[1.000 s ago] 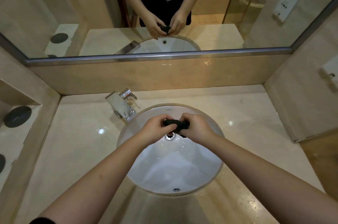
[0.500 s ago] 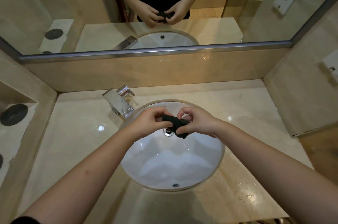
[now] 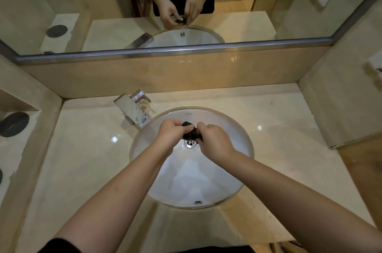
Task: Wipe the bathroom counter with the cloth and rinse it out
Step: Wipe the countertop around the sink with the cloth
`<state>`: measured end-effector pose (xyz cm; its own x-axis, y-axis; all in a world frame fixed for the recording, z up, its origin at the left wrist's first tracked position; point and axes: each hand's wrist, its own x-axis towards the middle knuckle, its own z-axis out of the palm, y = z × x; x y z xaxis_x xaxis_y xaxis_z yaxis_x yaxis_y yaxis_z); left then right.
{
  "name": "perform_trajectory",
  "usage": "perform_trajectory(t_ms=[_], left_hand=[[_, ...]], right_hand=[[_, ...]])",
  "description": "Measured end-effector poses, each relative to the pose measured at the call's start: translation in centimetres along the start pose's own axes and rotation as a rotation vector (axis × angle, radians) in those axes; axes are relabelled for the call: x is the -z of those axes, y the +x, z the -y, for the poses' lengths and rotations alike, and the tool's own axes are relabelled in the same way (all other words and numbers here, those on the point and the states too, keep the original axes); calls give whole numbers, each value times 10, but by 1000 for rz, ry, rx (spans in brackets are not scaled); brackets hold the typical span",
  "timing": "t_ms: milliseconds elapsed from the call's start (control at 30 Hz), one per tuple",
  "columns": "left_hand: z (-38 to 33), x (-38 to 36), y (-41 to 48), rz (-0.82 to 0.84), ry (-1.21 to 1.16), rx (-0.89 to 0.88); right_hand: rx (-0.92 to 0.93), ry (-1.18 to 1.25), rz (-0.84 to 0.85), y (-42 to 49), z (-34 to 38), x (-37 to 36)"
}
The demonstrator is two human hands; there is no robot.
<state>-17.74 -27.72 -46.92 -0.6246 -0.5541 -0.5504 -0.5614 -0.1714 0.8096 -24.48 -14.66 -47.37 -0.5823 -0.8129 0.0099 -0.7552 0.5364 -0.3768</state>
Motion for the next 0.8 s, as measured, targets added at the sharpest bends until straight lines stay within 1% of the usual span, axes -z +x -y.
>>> perform_trajectory(t_ms=[33, 133, 233, 267, 333, 433, 500, 633, 667, 733, 800], left_hand=[[-1, -1, 0, -15, -1, 22], [-2, -2, -3, -18, -2, 43], [-7, 2, -9, 119, 122, 39], [-8, 3, -10, 162, 180, 23], [-9, 6, -12, 216, 250, -19], [-13, 7, -14, 265, 230, -65], [-16, 8, -15, 281, 186, -85], [-23, 16, -18, 325, 121, -158], [-25, 18, -19, 347, 111, -191], [-27, 21, -18, 379, 126, -266], [-29, 24, -19, 416, 144, -312]], right_hand=[[47, -57, -42, -2, -1, -3], [99, -64, -23, -2, -5, -5], [127, -40, -52, -4, -13, -7], [114, -20, -47, -5, -16, -7], [72, 44, 32, -6, -20, -3], [13, 169, 44, -4, -24, 2], [-56, 342, 99, -3, -27, 9], [-302, 1022, 278, 2, -36, 38], [-336, 1119, 300, 3, -40, 43], [-379, 1186, 354, 6, -45, 47], [-393, 1182, 498, 9, -45, 48]])
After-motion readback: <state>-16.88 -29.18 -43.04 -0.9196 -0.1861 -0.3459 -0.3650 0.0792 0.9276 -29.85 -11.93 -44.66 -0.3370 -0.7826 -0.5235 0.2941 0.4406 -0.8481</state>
